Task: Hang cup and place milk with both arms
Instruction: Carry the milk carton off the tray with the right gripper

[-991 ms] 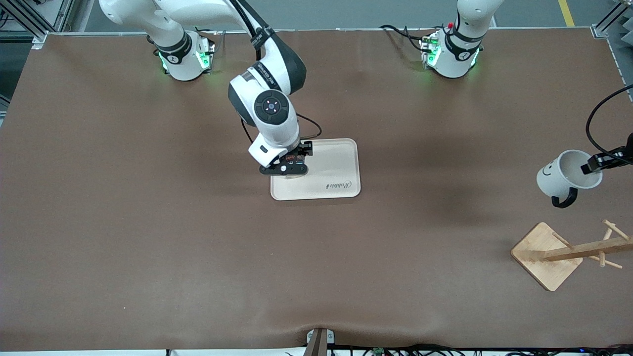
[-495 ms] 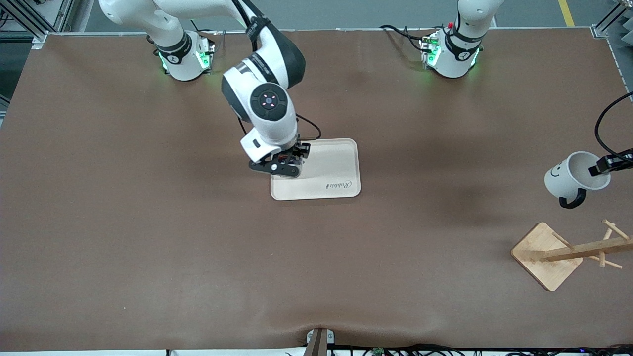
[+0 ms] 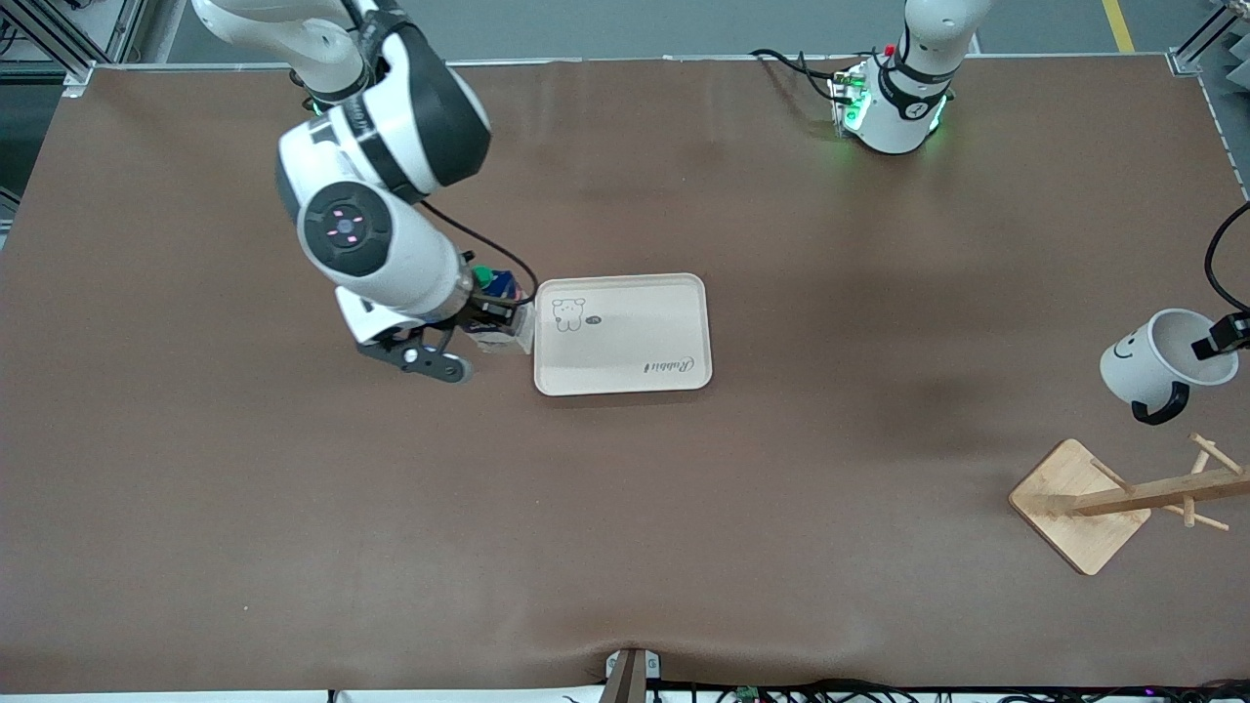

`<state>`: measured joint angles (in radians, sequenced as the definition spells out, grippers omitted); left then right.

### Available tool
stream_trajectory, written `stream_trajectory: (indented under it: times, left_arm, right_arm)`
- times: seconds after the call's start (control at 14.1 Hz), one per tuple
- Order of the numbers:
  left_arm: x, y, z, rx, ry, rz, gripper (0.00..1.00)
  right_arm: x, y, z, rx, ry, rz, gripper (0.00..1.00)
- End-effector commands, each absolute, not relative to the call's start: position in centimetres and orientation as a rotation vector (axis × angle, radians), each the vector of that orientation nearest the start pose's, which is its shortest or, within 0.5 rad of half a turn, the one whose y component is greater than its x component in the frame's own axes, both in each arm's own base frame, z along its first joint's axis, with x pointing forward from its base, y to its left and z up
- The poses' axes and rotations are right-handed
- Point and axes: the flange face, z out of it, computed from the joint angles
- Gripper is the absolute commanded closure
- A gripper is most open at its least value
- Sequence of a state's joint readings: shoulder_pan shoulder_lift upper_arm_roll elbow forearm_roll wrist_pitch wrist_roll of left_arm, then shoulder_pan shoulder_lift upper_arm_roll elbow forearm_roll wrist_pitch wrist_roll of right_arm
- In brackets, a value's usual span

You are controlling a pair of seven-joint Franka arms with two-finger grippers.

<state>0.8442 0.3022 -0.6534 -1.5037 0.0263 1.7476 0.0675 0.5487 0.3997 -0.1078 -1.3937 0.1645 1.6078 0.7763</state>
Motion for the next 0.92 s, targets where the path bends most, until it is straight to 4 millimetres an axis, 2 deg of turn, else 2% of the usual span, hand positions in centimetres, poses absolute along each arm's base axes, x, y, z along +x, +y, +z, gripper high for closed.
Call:
stream_trajectory:
  times: [0.0,0.07,0.14,0.21,0.35,0.42,0.5,0.57,0.71,0.78,0.85]
  left_arm:
    - [62.1,18.3,52.5,-3.321,-0.208,-0.096,1.00]
    - [62.2,18.5,52.4,-3.325,-0.212,-0.097,1.00]
    - [62.3,18.6,52.1,-3.329,-0.222,-0.097,1.00]
    - [62.5,18.7,52.1,-3.326,-0.220,-0.123,1.00]
    - [62.7,19.4,51.7,-3.327,-0.238,-0.148,1.00]
    - [62.7,19.7,51.3,-3.332,-0.246,-0.142,1.00]
    - [62.7,19.8,51.2,-3.332,-0.249,-0.145,1.00]
    - [62.7,20.0,51.2,-3.331,-0.255,-0.151,1.00]
    - [62.7,21.9,50.1,-3.337,-0.299,-0.162,1.00]
    - [62.7,22.3,49.7,-3.339,-0.304,-0.164,1.00]
    - [62.8,22.6,49.3,-3.346,-0.289,-0.161,1.00]
  right_arm:
    - [59.2,25.4,47.3,-3.116,0.621,0.334,1.00]
    - [59.4,23.8,48.0,-3.118,0.636,0.310,1.00]
    - [60.0,22.3,47.5,-3.121,0.666,0.314,1.00]
    - [60.9,19.0,47.4,-3.107,0.705,0.321,1.00]
    - [61.7,13.9,47.4,-3.113,0.502,0.334,1.00]
    - [62.1,10.3,46.5,-3.110,0.398,0.363,1.00]
    - [62.2,7.6,45.8,-3.102,0.319,0.388,1.00]
    - [62.0,5.2,44.6,-3.092,0.286,0.436,1.00]
    - [61.1,1.6,42.3,-3.073,0.333,0.482,1.00]
    - [60.9,-1.3,40.9,-3.059,0.315,0.478,1.00]
    - [60.7,-2.8,39.8,-3.055,0.206,0.453,1.00]
